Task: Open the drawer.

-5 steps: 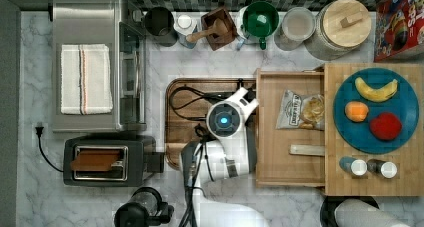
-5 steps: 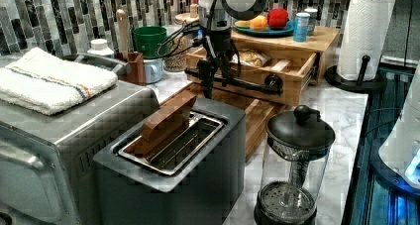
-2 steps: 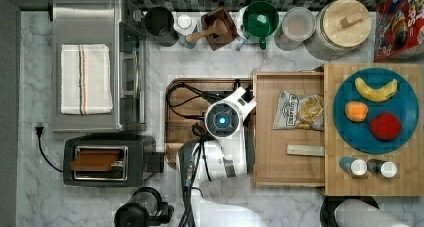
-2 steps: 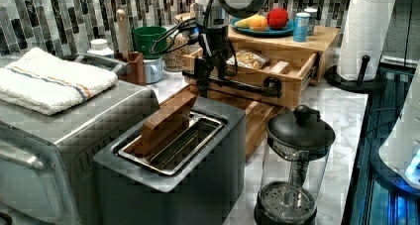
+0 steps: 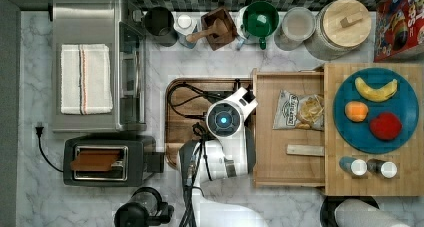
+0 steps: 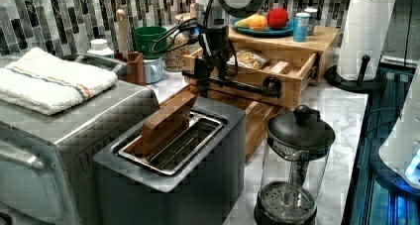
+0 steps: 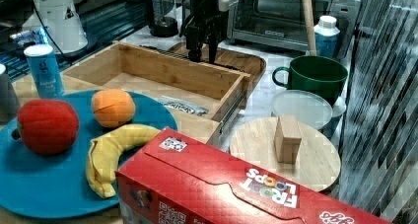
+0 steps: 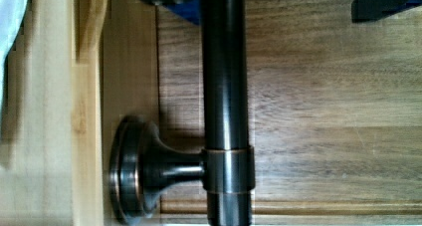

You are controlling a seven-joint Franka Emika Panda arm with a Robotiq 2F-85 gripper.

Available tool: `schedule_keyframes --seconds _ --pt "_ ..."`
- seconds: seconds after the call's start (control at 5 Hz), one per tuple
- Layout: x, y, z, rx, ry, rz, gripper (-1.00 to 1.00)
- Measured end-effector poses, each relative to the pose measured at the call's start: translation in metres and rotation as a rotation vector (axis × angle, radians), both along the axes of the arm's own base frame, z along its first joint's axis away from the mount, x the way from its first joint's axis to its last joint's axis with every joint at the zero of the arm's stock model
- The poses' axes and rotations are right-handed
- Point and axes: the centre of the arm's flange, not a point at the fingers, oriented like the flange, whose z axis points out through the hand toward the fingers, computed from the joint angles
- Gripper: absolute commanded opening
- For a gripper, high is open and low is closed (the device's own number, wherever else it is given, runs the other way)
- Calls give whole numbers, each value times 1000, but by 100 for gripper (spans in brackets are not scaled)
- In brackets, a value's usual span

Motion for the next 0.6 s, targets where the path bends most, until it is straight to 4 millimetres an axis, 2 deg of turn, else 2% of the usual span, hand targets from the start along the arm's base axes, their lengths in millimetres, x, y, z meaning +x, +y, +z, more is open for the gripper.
schedule_keyframes --seconds 0.6 --pt "0 2 0 0 -2 9 100"
